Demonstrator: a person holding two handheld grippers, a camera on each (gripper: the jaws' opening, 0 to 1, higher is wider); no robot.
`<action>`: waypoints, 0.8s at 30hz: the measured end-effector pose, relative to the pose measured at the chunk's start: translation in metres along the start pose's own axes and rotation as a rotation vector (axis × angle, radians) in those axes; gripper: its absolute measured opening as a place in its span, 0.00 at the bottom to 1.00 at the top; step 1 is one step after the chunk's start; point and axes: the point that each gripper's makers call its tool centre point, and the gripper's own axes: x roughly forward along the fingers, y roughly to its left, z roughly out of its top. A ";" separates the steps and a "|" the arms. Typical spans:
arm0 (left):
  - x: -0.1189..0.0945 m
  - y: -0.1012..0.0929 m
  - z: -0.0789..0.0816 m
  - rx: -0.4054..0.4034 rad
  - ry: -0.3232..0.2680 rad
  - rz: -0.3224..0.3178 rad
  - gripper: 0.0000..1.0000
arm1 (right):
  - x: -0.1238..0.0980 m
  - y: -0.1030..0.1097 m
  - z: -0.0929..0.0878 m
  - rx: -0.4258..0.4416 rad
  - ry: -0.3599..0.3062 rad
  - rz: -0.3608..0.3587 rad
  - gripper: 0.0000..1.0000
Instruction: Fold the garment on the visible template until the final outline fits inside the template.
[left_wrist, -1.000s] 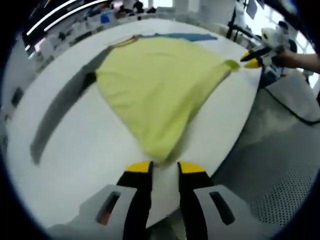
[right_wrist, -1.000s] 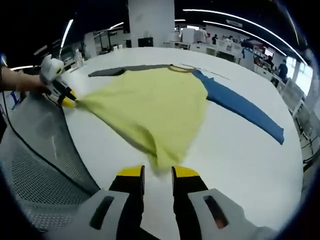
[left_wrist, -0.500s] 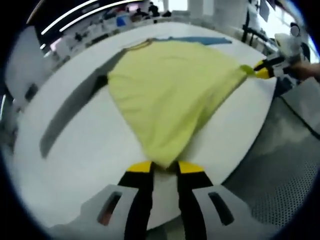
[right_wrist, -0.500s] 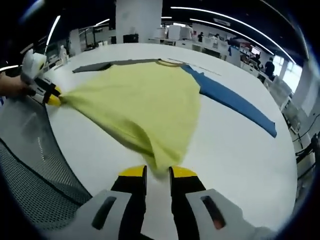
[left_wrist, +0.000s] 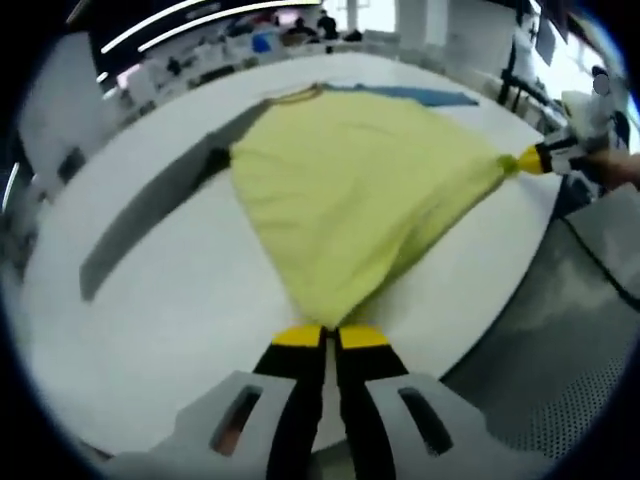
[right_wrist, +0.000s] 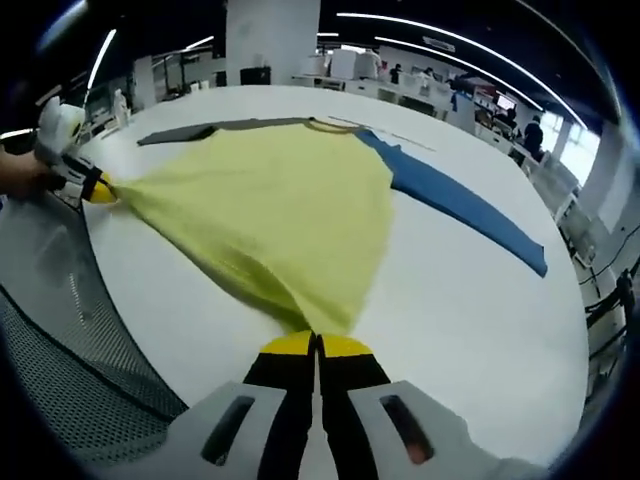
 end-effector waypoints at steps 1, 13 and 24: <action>-0.001 0.000 0.000 -0.008 -0.001 -0.002 0.00 | -0.001 0.000 0.000 -0.002 0.000 0.003 0.01; -0.021 -0.004 0.013 -0.204 -0.021 -0.082 0.00 | -0.019 -0.013 0.011 -0.054 0.000 -0.008 0.01; -0.028 -0.006 0.011 -0.282 0.037 -0.148 0.00 | -0.025 -0.019 0.014 -0.156 0.034 -0.009 0.01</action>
